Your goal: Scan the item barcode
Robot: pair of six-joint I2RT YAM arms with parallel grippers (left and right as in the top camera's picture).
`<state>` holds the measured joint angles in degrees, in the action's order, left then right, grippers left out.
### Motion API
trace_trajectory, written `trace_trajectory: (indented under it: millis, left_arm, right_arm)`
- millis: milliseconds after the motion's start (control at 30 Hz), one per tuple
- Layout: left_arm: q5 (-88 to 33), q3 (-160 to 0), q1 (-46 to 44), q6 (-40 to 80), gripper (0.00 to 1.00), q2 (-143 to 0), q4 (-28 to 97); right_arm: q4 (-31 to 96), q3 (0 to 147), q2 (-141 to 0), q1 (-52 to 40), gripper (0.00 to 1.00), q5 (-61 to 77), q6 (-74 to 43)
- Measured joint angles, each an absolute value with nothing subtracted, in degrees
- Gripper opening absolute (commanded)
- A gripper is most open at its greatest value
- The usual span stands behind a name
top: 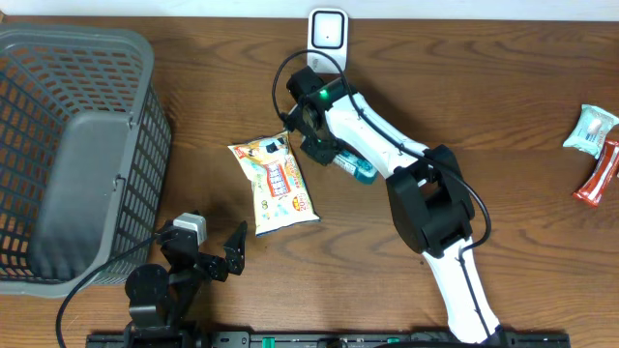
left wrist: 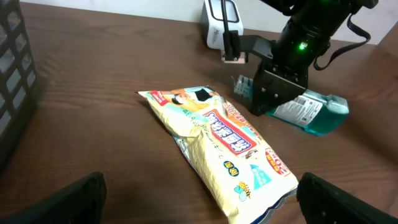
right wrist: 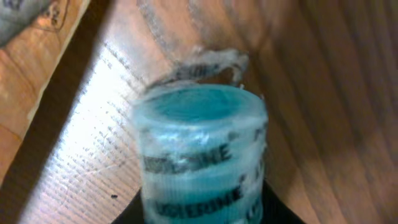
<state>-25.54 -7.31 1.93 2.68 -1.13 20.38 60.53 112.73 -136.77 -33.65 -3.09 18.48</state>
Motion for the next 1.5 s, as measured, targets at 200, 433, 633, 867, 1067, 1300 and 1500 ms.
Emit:
trace_trajectory:
  millis: [200,433,633,867,1067,1300,1500]
  left_arm:
    - [-25.5,-7.3,1.9,2.7,0.98,-1.1,20.4]
    - [-25.5,-7.3,1.9,2.7,0.98,-1.1,20.4]
    - [-25.5,-7.3,1.9,2.7,0.98,-1.1,20.4]
    - [-25.5,-7.3,1.9,2.7,0.98,-1.1,20.4]
    - [-25.5,-7.3,1.9,2.7,0.98,-1.1,20.4]
    - [-25.6,-7.3,1.9,2.7,0.98,-1.1,20.4]
    - [-25.5,-7.3,1.9,2.7,0.98,-1.1,20.4]
  right_arm:
    - [68.4,118.3,-139.4,-33.2,0.01,0.2,16.5]
    - [84.7,132.5,-140.8,-31.7,0.01,10.2,18.4]
    - [94.7,139.9,-140.3,-27.9,0.01,23.1,23.8]
    - [96.9,139.9,-133.9,-20.5,0.01,29.6,24.6]
    - [96.7,132.4,-119.8,-17.0,0.01,31.3,23.9]
    - [95.2,114.5,-104.8,-17.2,0.01,38.4,27.2]
    - [84.9,96.9,-101.0,-17.3,0.01,41.6,28.4]
